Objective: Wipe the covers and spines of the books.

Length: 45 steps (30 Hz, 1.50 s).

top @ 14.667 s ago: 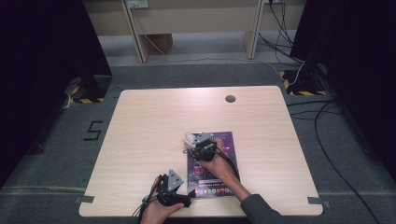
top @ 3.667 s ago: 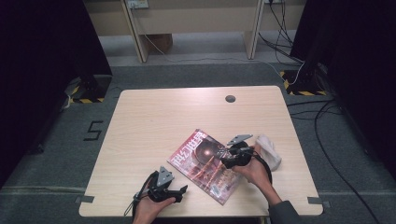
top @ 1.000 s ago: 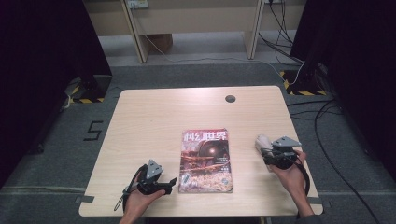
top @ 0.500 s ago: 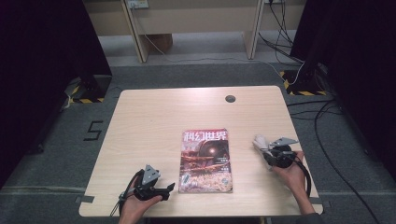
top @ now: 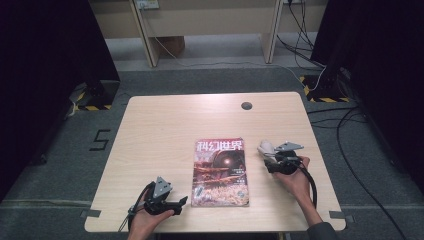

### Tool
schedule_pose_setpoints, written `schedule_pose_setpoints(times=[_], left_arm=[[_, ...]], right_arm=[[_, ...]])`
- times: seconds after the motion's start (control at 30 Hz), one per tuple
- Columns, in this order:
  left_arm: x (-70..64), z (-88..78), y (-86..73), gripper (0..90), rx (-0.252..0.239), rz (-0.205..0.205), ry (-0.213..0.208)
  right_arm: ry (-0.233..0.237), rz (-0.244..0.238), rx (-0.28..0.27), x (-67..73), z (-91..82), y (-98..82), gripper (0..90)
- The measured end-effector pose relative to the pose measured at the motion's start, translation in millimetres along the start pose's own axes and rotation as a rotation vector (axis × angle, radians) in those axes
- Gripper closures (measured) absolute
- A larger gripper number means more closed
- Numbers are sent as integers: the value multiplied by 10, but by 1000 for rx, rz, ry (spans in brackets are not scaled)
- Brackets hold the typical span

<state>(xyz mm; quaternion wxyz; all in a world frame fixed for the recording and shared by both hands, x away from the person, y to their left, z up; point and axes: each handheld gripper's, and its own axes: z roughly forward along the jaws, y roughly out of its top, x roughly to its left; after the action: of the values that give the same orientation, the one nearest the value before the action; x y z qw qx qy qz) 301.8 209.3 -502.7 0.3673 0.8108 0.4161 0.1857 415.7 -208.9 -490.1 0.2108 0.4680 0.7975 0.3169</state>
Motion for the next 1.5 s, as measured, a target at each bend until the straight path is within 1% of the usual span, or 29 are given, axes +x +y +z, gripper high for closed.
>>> schedule_pose_setpoints(times=[0.13,0.17,0.2,0.27,0.33,0.37,0.5,0.53,0.63,0.67,0.73,0.8,0.83,0.87,0.93,1.13,1.27,1.5], left_arm=[[-3,-7,-5,195,0,-2,-4],[-7,-9,-6,195,-1,-1,-5],[-9,-11,-7,195,-2,0,-7],[-11,-15,-9,195,-3,0,-9],[-7,-22,-10,195,-4,-2,-9],[-1,-28,-8,195,-5,-5,-7],[11,-42,-17,193,-9,-13,-5],[11,-46,-18,193,-8,-13,-5],[5,-56,-23,188,-7,-10,-5],[-1,-59,-26,188,-8,-11,-5],[-5,-64,-32,188,-9,-8,-6],[-8,-73,-35,187,-7,-4,-5],[-10,-77,-37,187,-10,-4,-5],[-10,-81,-40,187,-11,-4,-5],[-11,-87,-45,187,-12,-6,-6],[-26,-111,-61,187,-10,-3,-10],[-40,-130,-76,187,-11,-5,-15],[-61,-153,-109,185,0,1,-23]], right_arm=[[0,11,-33,-18,-117,-51,377],[0,17,-34,-18,-152,-70,371],[-2,10,-31,-20,-188,-83,368],[9,20,-56,-8,-261,-120,369],[21,19,-53,17,-321,-138,369],[21,0,-65,14,-337,-145,369],[43,14,-58,72,-384,-197,367],[45,8,-57,78,-389,-207,362],[59,18,-59,124,-425,-249,354],[65,11,-60,133,-440,-264,351],[76,15,-60,159,-475,-297,345],[77,19,-71,185,-515,-337,336],[77,9,-79,188,-526,-349,335],[65,3,-82,203,-556,-369,329],[58,-4,-80,221,-593,-396,328],[48,-6,-74,222,-694,-533,328],[59,1,-65,228,-744,-606,328],[88,-6,-41,257,-787,-735,326]])
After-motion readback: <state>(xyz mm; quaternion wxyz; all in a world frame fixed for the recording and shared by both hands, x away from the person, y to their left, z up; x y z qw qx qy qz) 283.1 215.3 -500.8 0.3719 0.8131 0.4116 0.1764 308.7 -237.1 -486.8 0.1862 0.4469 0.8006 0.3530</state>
